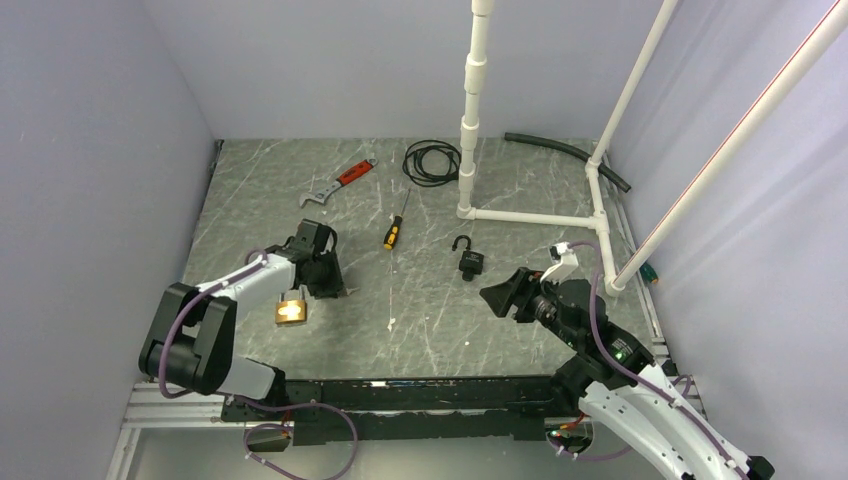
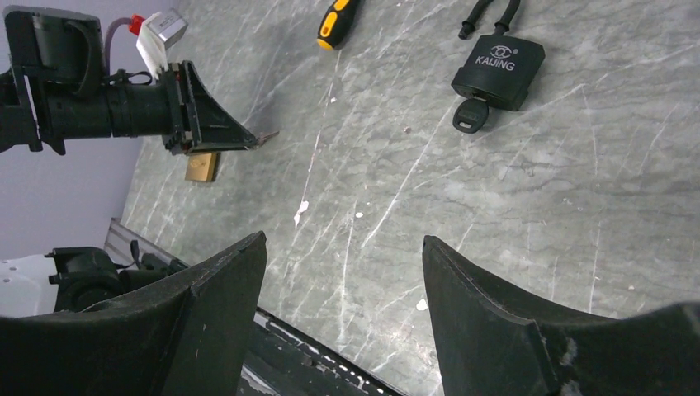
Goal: Unlock with the key
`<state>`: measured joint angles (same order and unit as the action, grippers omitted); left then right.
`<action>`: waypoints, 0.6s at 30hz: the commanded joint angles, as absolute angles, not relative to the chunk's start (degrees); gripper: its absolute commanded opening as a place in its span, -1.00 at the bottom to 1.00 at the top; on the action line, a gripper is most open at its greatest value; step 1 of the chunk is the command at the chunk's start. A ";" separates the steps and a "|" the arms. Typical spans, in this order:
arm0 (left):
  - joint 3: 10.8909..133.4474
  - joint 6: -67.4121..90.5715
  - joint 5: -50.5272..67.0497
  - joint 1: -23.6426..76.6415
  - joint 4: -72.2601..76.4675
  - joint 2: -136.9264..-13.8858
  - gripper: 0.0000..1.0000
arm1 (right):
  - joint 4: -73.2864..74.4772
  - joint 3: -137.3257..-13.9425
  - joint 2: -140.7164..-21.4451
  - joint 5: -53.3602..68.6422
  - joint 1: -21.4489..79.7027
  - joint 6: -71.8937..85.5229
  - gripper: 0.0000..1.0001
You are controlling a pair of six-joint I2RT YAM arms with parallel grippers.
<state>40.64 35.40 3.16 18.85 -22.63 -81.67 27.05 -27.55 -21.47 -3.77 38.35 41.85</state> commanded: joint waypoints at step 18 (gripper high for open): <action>38.94 36.35 1.63 18.90 -19.31 -81.19 -0.45 | 21.73 -27.67 -24.09 -1.67 38.41 42.29 0.43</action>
<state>38.50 36.25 3.01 18.85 -21.12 -80.12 24.56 -26.92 -23.62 -2.37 38.35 42.61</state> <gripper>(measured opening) 0.272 0.714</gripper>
